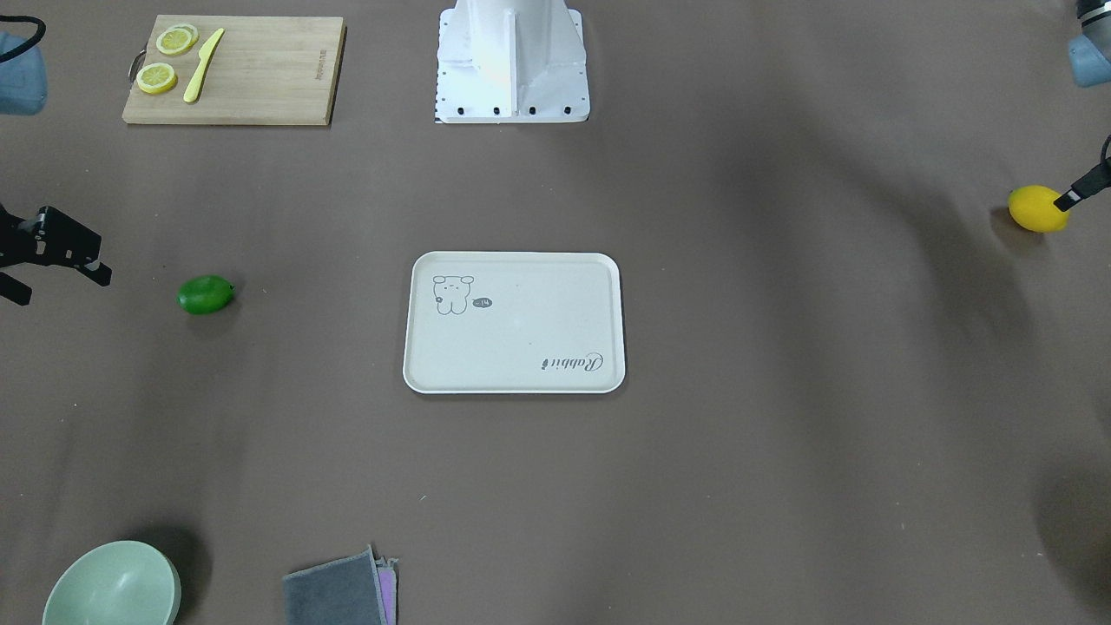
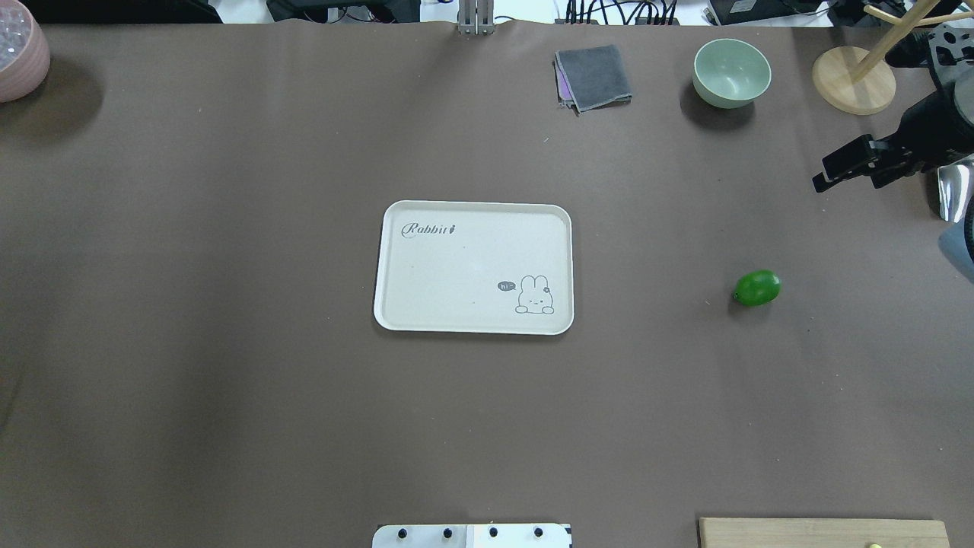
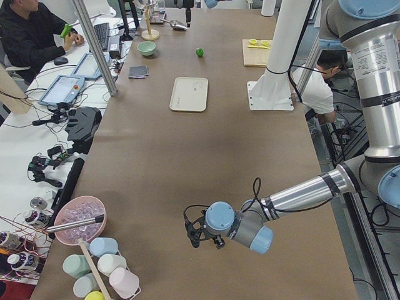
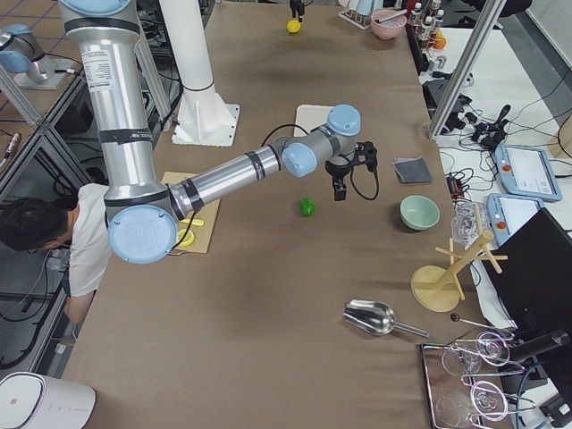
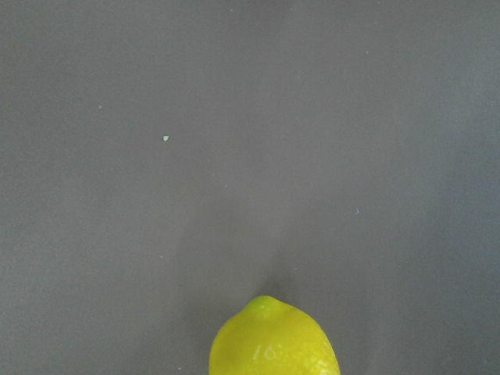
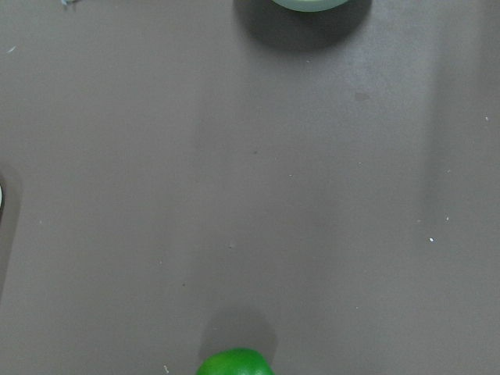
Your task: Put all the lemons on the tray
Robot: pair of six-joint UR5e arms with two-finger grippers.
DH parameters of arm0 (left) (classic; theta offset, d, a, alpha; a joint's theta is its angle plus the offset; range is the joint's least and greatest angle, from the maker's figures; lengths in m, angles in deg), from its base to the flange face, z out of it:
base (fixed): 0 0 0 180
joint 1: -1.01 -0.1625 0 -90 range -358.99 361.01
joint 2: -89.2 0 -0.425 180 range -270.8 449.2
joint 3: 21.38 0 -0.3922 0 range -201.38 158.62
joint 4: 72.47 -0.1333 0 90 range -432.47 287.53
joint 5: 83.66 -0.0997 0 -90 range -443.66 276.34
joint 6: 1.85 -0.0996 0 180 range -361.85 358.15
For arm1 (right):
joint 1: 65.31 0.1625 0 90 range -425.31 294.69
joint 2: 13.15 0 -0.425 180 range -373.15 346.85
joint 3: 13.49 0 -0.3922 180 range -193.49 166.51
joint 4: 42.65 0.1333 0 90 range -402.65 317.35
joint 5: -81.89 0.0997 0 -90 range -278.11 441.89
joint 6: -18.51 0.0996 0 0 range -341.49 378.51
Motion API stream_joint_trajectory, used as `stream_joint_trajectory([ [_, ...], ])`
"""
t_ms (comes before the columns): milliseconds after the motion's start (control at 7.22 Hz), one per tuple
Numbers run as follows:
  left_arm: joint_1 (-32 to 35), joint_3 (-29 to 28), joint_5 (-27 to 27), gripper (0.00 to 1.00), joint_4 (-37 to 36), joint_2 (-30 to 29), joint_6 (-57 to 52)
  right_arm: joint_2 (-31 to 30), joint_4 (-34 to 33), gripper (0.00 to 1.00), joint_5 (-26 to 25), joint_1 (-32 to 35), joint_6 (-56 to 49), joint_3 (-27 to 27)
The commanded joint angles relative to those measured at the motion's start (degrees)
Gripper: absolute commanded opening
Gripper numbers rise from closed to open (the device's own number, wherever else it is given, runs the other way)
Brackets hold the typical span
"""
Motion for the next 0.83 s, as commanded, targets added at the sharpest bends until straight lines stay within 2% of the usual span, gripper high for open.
stream_joint_trajectory([
  [0,-1.6,-1.0,0.0,0.98,0.0,-0.8,0.0,0.0,0.0,1.0,0.0,0.0,0.0,0.0],
  [415,-4.7,-1.2,0.0,0.98,0.0,-0.9,0.0,0.1,-0.1,1.0,0.0,0.0,0.0,0.1],
  [554,-4.9,-1.2,0.0,0.73,0.1,-0.9,0.0,0.7,-0.3,1.0,0.1,-0.1,0.1,0.1],
  [692,-4.9,-1.3,0.0,0.19,0.0,-0.9,-0.1,0.7,-0.3,1.0,0.2,-0.1,0.5,0.1],
])
